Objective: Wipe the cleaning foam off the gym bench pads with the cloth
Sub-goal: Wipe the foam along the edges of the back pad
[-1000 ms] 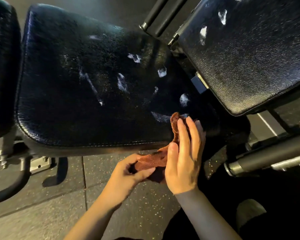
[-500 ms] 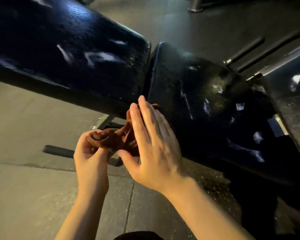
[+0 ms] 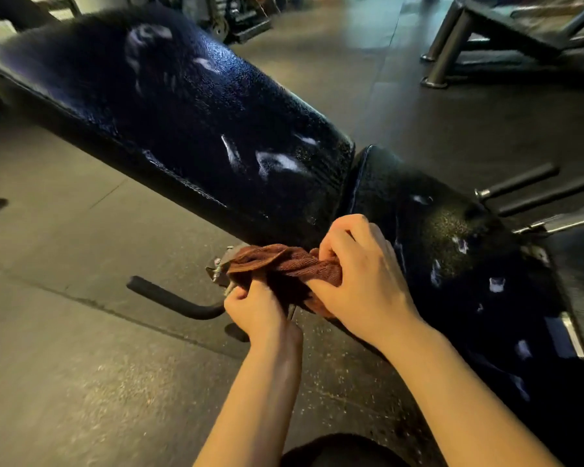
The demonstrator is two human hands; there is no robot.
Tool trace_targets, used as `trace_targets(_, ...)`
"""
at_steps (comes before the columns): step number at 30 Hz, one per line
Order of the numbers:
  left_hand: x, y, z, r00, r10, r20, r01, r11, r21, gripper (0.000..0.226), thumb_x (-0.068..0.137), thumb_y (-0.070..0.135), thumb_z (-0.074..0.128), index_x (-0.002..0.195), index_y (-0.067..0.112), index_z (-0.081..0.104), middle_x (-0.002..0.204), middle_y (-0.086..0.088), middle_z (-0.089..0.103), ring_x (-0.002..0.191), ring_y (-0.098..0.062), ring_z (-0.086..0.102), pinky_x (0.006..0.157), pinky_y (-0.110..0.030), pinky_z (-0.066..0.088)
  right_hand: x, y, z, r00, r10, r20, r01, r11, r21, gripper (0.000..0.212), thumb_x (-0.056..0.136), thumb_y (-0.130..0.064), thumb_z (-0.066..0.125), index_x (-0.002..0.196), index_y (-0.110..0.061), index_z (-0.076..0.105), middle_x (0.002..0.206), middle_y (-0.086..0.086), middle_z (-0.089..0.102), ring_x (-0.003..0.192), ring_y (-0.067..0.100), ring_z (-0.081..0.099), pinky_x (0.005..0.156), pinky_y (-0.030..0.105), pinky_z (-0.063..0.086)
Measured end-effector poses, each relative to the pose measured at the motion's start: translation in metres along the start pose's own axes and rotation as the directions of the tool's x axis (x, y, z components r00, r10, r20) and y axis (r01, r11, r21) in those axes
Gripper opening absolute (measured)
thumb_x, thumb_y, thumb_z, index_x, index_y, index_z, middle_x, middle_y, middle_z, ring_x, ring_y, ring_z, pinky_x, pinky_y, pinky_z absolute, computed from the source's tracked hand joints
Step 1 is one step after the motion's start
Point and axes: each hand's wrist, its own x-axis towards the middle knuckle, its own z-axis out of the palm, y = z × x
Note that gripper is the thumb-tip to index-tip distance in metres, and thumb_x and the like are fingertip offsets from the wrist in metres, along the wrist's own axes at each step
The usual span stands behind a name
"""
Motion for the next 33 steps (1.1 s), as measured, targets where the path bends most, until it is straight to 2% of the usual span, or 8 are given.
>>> trace_targets(5,-0.013,0.008,0.012,0.999,0.024,-0.042,-0.027,0.997,-0.078,0.004,0.093,0.011,0.052,0.092,0.014,0.053,0.082,-0.005,0.055,0.078,-0.022,0.054,0.071,-0.035,0.044,0.011,0.006,-0.010,0.998,-0.065,-0.001,0.065,0.996,-0.068,0.040,0.077,-0.064,0.048,0.071,-0.029,0.028,0.068,-0.015,0.031,0.064,0.011,0.034,0.065,0.029,0.028)
trace_targets(8,-0.030,0.007,0.023,0.979,0.197,0.055,-0.193,0.978,-0.075,0.027,0.098,0.022,0.048,0.124,0.026,0.045,0.120,-0.003,0.059,0.102,-0.013,0.060,0.088,-0.033,0.049,0.008,0.019,-0.010,0.998,0.000,0.063,-0.004,0.998,0.070,0.039,0.080,-0.060,0.050,0.069,-0.027,0.032,0.069,-0.011,0.038,0.065,0.010,0.038,0.059,0.025,0.029)
trace_targets(11,-0.037,-0.005,0.038,0.886,0.432,0.166,-0.458,0.873,0.168,0.060,0.099,0.041,0.039,0.151,0.034,0.008,0.160,0.004,0.015,0.145,-0.012,0.018,0.117,-0.031,0.022,0.005,0.027,-0.007,0.999,0.006,0.042,-0.013,0.986,0.167,0.031,0.082,-0.052,0.049,0.077,-0.022,0.045,0.084,-0.011,0.044,0.077,0.011,0.044,0.063,0.018,0.034)
trace_targets(15,-0.032,-0.014,0.038,0.808,0.499,0.314,-0.579,0.771,0.265,0.090,0.085,0.051,0.045,0.147,0.033,-0.018,0.160,0.007,-0.013,0.145,-0.002,-0.005,0.120,-0.026,0.006,0.004,0.027,-0.003,0.999,-0.047,-0.002,0.047,0.994,0.100,0.029,0.084,-0.041,0.048,0.098,-0.017,0.057,0.104,-0.005,0.051,0.094,0.013,0.050,0.075,0.023,0.043)
trace_targets(19,-0.019,-0.016,0.025,0.740,0.527,0.418,-0.660,0.688,0.301,0.112,0.063,0.067,0.071,0.126,0.069,-0.022,0.160,0.002,-0.002,0.147,-0.022,0.013,0.118,-0.048,0.023,0.008,0.031,-0.002,1.000,0.023,-0.014,-0.018,0.956,0.293,0.034,0.085,-0.038,0.045,0.109,-0.017,0.058,0.110,-0.007,0.049,0.097,0.001,0.048,0.084,0.013,0.039)
trace_targets(27,-0.019,-0.016,0.033,0.810,0.465,0.358,-0.577,0.740,0.344,0.116,0.063,0.060,0.074,0.113,0.077,-0.029,0.144,-0.018,0.041,0.129,-0.028,0.048,0.109,-0.047,0.038,0.010,0.031,0.007,0.980,0.129,-0.152,-0.071,0.939,0.337,0.034,0.091,-0.037,0.042,0.107,-0.012,0.058,0.103,-0.011,0.046,0.086,-0.012,0.046,0.075,-0.002,0.035)
trace_targets(30,-0.026,-0.010,0.040,0.803,0.496,0.331,-0.588,0.751,0.301,0.112,0.075,0.053,0.073,0.124,0.067,-0.027,0.152,-0.011,0.030,0.134,-0.021,0.039,0.114,-0.025,0.031,0.008,0.034,0.007,0.980,0.114,-0.161,-0.065,0.957,0.284,0.035,0.091,-0.038,0.043,0.108,-0.012,0.058,0.104,-0.009,0.047,0.084,-0.002,0.045,0.079,-0.001,0.034)
trace_targets(33,-0.030,-0.012,0.045,0.816,0.494,0.299,-0.571,0.766,0.294,0.108,0.081,0.048,0.063,0.144,0.038,-0.024,0.142,0.013,0.013,0.127,0.008,0.023,0.092,0.009,0.017,0.003,0.038,0.001,0.981,0.118,-0.155,-0.078,0.968,0.239,0.035,0.092,-0.040,0.042,0.108,-0.013,0.058,0.104,-0.010,0.046,0.090,0.008,0.049,0.076,0.006,0.037)
